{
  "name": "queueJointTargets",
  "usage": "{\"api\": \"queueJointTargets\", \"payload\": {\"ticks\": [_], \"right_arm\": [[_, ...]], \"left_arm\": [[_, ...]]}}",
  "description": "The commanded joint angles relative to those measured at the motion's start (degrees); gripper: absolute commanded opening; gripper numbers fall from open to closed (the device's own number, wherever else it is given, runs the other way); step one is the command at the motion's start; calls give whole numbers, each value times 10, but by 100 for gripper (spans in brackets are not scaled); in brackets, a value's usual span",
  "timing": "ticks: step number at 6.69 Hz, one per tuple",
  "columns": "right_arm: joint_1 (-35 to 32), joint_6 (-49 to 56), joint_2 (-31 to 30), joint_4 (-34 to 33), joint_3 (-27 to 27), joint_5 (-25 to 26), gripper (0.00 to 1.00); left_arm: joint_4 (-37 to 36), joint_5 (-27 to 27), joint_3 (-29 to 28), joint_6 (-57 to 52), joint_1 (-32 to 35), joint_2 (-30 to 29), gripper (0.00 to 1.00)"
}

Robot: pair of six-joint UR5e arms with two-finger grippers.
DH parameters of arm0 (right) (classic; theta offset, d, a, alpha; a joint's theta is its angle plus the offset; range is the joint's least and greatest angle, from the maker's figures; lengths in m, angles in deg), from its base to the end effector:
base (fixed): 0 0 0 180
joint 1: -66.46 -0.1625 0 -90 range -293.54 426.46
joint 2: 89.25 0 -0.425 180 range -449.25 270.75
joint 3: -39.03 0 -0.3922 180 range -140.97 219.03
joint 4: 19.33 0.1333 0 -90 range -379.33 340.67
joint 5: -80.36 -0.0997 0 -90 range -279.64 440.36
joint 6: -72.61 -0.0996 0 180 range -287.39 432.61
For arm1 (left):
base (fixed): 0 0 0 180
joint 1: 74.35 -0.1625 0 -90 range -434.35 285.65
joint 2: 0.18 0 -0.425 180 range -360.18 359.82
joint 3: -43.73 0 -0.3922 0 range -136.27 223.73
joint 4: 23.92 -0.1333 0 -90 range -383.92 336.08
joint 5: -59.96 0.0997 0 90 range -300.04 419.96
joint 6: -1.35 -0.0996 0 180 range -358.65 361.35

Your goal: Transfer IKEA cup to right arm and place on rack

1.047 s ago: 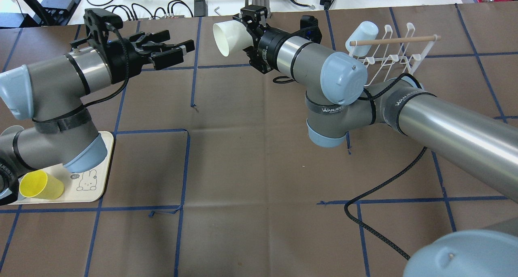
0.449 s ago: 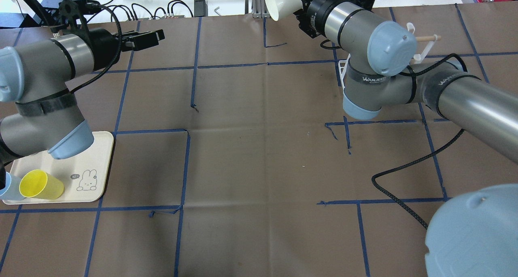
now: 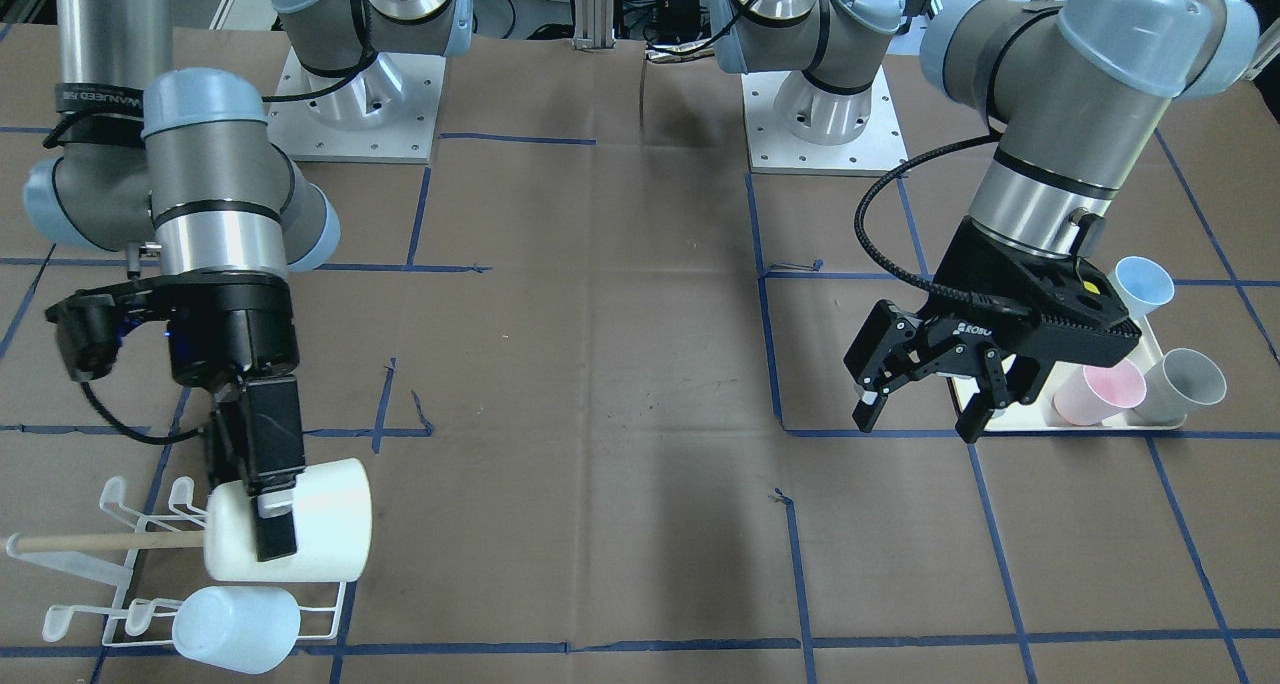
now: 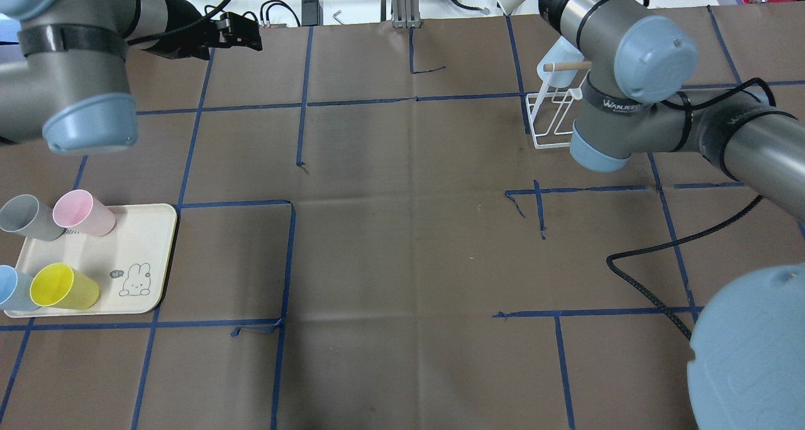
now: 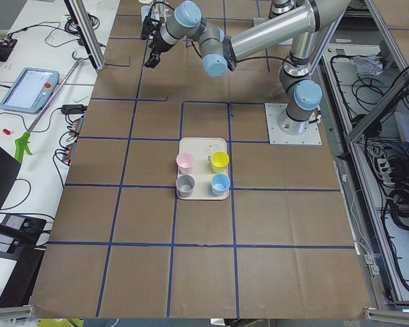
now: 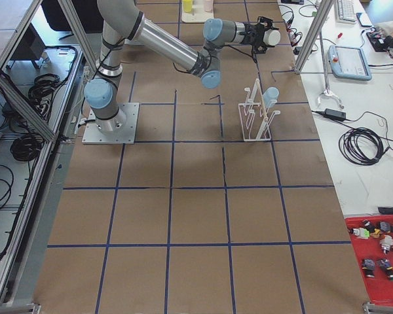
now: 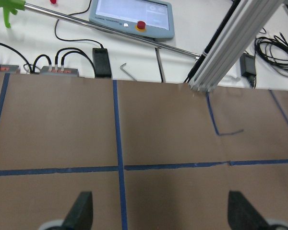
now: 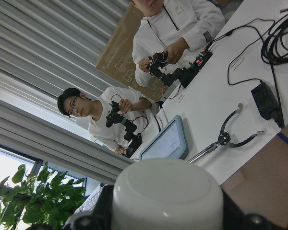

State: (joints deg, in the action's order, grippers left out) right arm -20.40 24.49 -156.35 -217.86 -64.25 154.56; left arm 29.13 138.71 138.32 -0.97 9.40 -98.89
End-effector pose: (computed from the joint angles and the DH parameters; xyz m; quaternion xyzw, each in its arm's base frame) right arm 0.1271 -0.6114 0.3884 0.2727 0.7560 -0.4977 0.3262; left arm -0.0891 -0.5898 0.4429 0.0133 -0.9742 0.2105 0.0804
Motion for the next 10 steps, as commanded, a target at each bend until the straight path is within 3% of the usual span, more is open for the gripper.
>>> {"api": "queueJointTargets", "payload": {"ticks": [1,2,4,6,10], "right_arm": [[58,191,2,3,2,4,36],[84,259,3,4,4,-1,36],[128,393,14,2,4,-5,36],[151,510,41,-1,18,-6,36],[172,564,95,-7,22,-7,33]], "left_arm": [[318,74,-98,18,21,11,99],[381,76,-104,19,21,30,99],[385,79,-91,19,22,42,100],[377,132,-66,27,28,46,100],[355,130,-64,53,50,41,100]]}}
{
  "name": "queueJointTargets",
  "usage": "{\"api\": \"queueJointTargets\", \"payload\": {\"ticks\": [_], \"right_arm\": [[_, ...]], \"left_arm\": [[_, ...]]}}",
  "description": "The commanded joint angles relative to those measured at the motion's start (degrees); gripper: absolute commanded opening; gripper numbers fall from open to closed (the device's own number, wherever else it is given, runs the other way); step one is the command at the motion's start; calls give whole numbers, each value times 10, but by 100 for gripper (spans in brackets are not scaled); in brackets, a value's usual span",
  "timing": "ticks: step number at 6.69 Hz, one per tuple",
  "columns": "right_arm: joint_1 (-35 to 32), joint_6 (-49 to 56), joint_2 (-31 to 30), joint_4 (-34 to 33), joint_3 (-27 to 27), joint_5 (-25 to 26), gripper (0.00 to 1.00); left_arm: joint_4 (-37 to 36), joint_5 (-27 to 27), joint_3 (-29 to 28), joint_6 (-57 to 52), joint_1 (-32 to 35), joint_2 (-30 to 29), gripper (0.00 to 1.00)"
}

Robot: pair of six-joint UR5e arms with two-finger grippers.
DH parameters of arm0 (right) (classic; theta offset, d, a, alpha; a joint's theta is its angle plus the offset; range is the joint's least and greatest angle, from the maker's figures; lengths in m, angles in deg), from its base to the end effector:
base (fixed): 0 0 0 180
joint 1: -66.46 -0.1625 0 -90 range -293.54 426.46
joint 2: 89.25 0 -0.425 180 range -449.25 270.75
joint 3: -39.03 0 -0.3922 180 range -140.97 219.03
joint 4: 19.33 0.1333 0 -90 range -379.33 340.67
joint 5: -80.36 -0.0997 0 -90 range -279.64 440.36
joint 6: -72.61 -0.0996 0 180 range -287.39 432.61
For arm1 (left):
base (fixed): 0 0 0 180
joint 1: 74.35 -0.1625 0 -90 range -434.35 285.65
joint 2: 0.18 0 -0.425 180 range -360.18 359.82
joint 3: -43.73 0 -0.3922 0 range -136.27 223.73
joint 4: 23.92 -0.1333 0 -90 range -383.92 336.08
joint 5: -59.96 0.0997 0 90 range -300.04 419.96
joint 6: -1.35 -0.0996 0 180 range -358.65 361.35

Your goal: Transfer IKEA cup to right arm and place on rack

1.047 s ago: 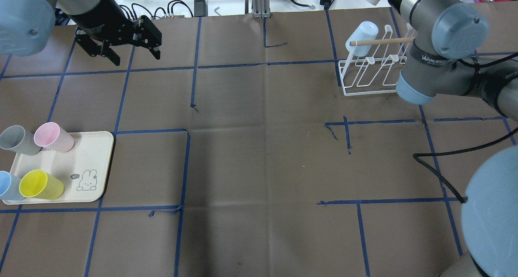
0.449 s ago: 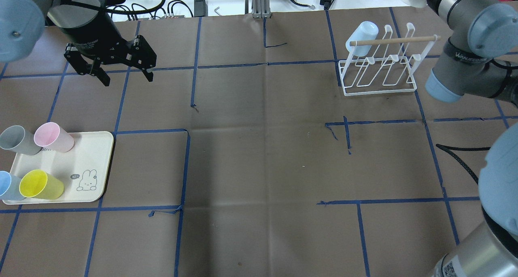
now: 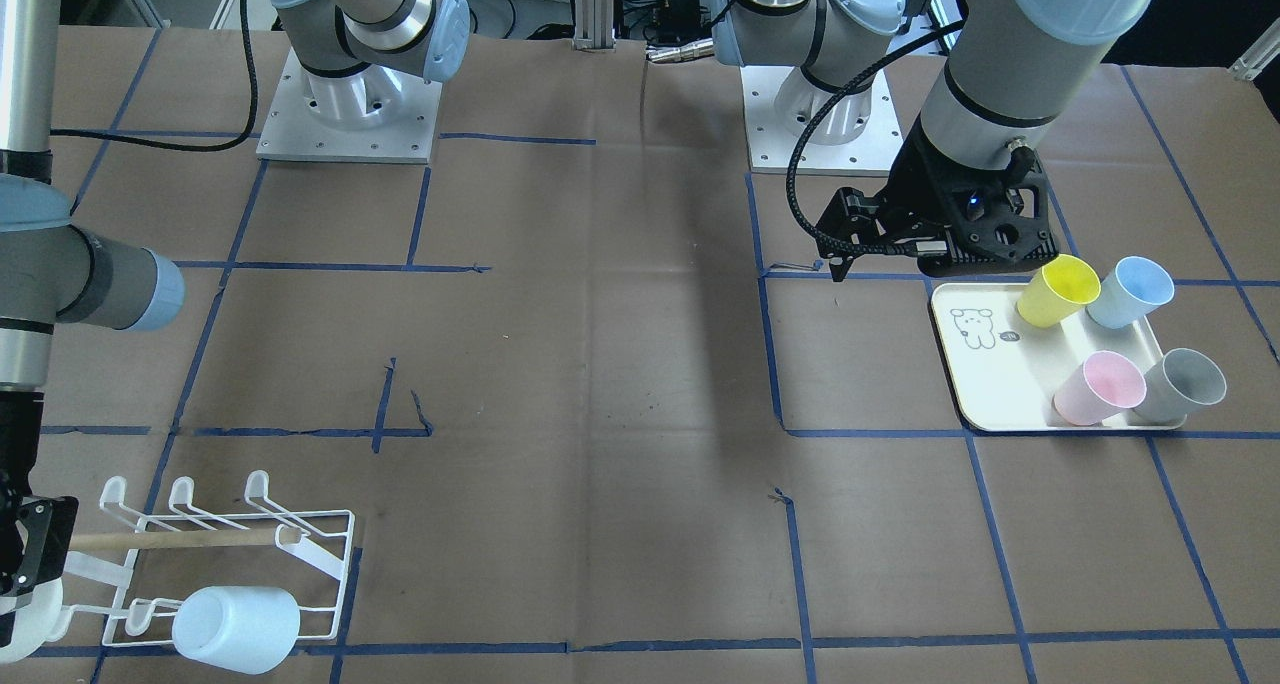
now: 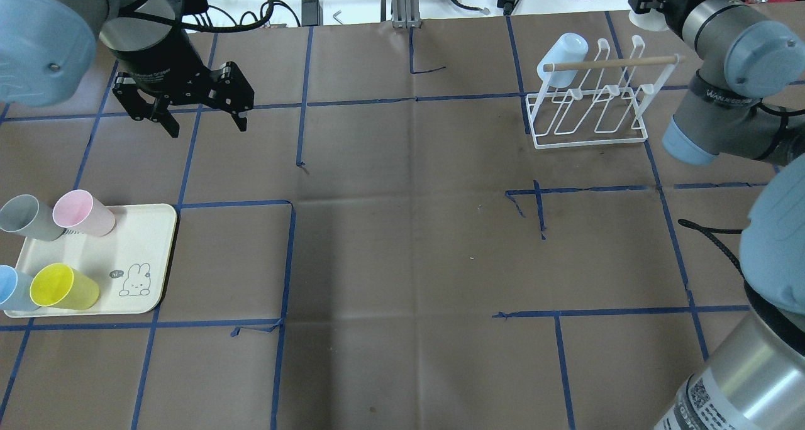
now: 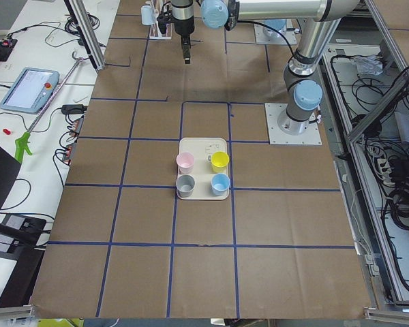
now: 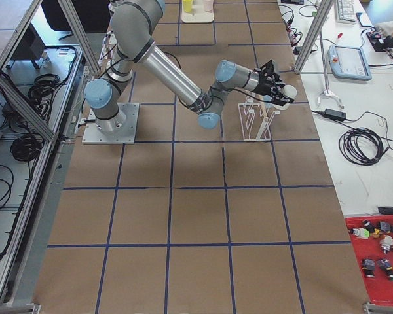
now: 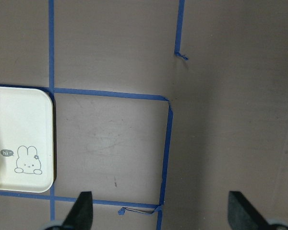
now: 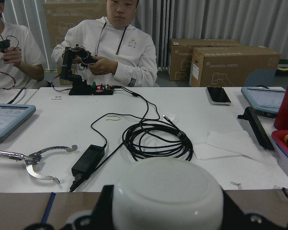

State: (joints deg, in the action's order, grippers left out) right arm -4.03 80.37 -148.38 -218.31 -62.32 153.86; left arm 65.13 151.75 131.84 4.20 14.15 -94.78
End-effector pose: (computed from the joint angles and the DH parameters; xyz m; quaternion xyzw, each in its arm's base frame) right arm -0.0600 -0.6531 0.3177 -0.0061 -0.8301 0.5574 0.0119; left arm -0.1165 -0.5257 0.4650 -0.0377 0.9990 0.0152 0.0158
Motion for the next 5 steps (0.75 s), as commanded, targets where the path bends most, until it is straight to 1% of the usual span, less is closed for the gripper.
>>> {"api": "queueJointTargets", "payload": {"ticks": [1,3,5], "right_arm": [[8,4,25,-25,4,1,33],[7,5,34,-29,-4,2,33],[4,7,38,-33,-16,10,34]], "left_arm": [[-4,0,1,1,3,0,100],[-9,0,1,1,3,2,100],[-14,-16,4,1,3,7,100]]}}
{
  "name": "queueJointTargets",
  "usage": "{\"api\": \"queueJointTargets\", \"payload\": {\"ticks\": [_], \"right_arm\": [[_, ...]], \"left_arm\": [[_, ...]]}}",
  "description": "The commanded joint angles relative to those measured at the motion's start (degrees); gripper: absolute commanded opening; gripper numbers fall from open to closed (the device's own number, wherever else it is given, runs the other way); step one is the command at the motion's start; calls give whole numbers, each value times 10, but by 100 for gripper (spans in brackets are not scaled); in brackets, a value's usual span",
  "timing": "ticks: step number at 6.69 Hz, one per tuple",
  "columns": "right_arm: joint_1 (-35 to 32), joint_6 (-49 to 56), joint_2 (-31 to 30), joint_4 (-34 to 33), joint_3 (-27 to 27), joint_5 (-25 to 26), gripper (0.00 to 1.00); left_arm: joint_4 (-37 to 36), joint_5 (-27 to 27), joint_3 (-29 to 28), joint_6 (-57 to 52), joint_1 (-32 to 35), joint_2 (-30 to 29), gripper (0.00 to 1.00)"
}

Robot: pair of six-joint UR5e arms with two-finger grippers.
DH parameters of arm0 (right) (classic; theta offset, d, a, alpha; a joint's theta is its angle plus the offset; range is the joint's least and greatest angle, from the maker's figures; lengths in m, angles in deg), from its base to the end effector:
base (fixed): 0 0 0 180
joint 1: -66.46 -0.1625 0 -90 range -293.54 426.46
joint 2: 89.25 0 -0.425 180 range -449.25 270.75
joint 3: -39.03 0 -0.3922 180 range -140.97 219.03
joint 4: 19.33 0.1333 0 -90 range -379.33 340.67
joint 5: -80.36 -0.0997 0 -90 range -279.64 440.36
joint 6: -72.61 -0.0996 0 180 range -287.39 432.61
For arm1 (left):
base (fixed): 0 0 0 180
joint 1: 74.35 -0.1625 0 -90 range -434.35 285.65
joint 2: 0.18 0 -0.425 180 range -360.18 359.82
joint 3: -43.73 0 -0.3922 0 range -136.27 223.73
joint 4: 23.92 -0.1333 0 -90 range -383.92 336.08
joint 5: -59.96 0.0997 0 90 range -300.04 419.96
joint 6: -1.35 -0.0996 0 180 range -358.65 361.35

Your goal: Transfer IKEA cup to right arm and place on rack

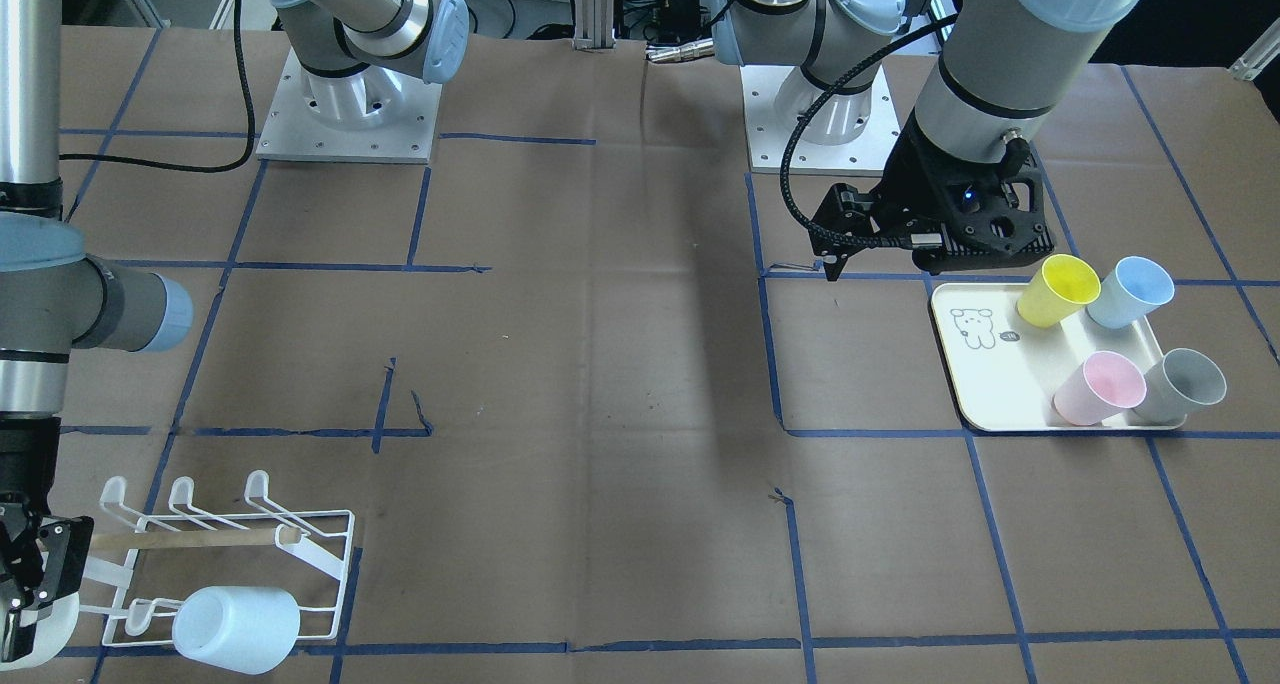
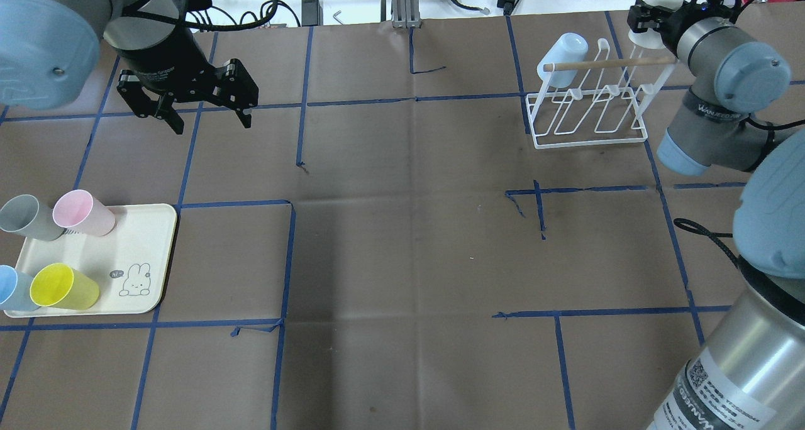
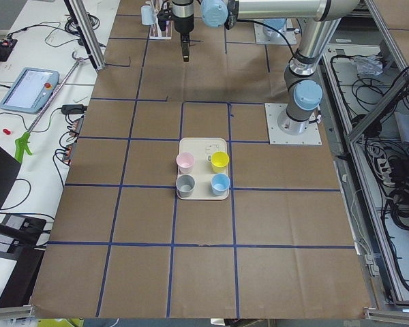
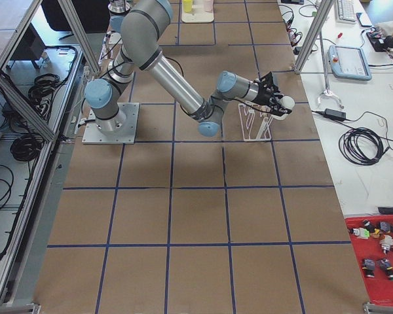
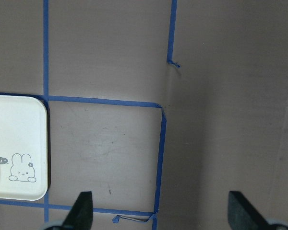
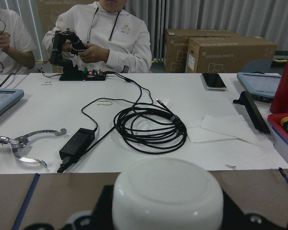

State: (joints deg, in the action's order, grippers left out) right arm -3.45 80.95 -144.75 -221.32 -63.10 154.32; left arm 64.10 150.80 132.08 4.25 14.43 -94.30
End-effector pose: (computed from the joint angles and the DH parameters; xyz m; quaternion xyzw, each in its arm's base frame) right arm -0.0683 -0.6550 0.2784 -0.0104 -0.8368 0.5471 0.0175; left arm -0.1207 -0.5239 0.4691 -0.0359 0.9993 0.0042 0.0074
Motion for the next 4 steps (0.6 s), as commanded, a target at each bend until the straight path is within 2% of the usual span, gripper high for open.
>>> {"api": "queueJointTargets", "payload": {"ticks": [1,2,3,4], "right_arm": [[-2,1,5,-8,-17,7,36],[-2,0,5,-6,-18,7,79],[-3,-2,4,-1,-15,6,99],[-3,-2,4,1,-12,6,100]], "left_arm": [[-5,-6,2,0,0,1,100],[-5,-4,2,0,0,1,100],[-5,-4,3,0,0,1,100],[-5,-4,3,0,0,1,100]]}}
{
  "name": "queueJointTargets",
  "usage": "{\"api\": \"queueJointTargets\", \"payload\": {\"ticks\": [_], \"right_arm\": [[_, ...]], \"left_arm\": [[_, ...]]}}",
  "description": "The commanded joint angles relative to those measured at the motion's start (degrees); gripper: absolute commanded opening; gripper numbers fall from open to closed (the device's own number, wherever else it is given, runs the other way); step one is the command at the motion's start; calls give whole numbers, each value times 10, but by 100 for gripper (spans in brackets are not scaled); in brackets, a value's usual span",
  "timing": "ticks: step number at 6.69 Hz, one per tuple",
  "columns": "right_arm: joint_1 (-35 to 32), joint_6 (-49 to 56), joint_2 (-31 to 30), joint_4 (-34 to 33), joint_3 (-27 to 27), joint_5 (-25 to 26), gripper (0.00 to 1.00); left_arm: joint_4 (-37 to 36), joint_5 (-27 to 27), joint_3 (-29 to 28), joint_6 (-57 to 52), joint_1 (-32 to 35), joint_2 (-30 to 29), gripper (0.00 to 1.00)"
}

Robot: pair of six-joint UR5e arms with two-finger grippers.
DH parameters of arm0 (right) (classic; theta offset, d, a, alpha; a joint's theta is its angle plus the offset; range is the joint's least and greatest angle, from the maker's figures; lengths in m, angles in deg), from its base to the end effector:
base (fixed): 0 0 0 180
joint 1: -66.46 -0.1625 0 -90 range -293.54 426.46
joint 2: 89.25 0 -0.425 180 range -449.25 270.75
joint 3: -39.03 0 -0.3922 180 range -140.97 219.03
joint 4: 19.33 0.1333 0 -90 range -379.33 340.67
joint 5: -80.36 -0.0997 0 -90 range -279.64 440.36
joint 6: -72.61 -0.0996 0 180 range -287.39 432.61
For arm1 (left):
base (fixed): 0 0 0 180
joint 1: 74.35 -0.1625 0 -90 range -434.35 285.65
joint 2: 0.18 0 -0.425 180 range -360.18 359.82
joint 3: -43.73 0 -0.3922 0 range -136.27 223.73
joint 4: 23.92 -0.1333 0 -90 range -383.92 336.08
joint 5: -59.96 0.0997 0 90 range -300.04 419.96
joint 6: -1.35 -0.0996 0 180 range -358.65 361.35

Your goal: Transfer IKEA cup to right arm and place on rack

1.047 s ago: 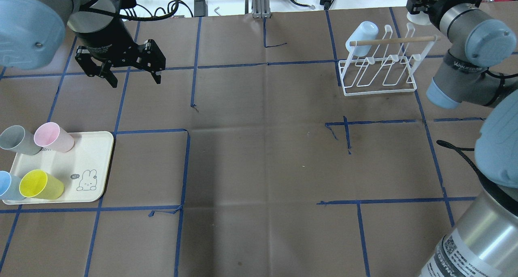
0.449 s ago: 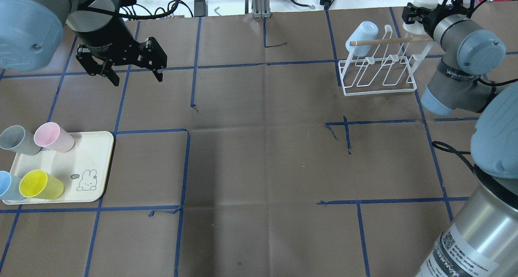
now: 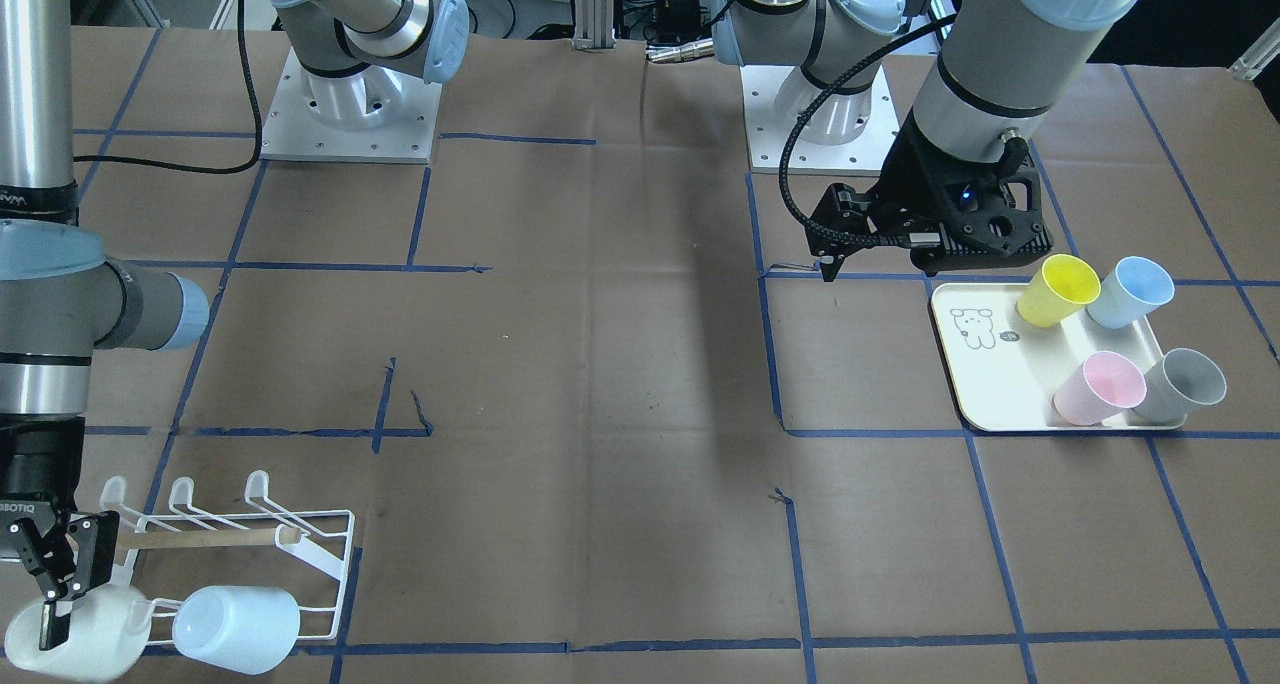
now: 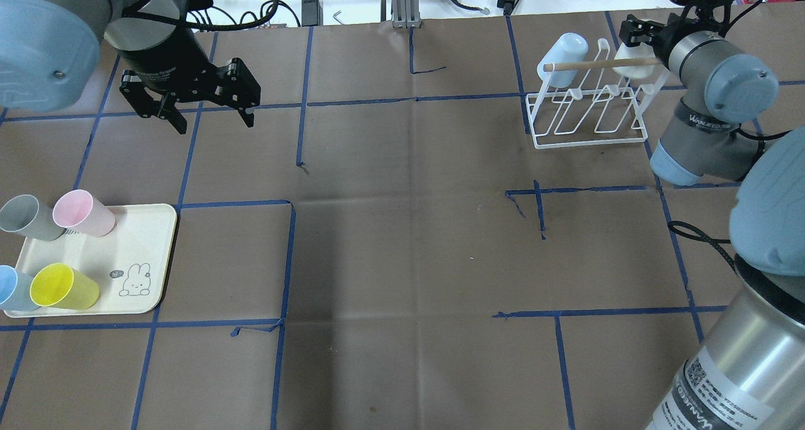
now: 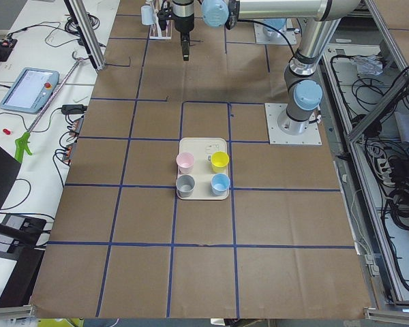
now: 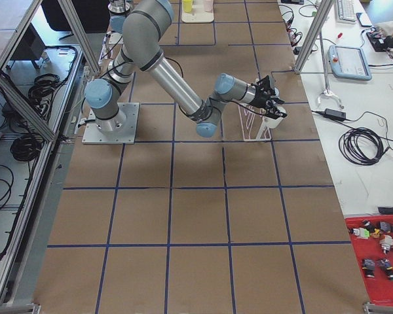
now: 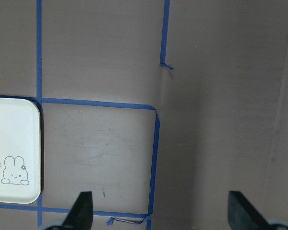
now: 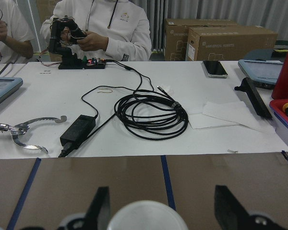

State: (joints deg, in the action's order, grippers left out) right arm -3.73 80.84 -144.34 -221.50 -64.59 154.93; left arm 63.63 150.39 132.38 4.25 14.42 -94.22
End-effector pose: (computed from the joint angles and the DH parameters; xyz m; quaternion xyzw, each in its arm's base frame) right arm -0.0643 -0.6499 0.2638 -0.0145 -0.8449 0.5346 0.0159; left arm -0.1213 -0.5237 0.4680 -0.0360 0.9993 0.0020 0.0038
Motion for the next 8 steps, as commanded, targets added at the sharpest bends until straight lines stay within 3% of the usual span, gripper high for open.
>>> {"api": "queueJointTargets", "payload": {"ticks": [1,3,6,8], "right_arm": [[-1,-2,-4,24,12,0,100],[-2,-3,-26,127,40,3,100],[-40,-10,-105,381,71,77,100],[-78,-19,-139,522,75,87,100]], "left_arm": [[0,0,0,0,0,0,100],[0,-1,0,0,0,0,100],[0,-2,-1,1,0,0,100],[0,-2,-1,1,1,0,100]]}}
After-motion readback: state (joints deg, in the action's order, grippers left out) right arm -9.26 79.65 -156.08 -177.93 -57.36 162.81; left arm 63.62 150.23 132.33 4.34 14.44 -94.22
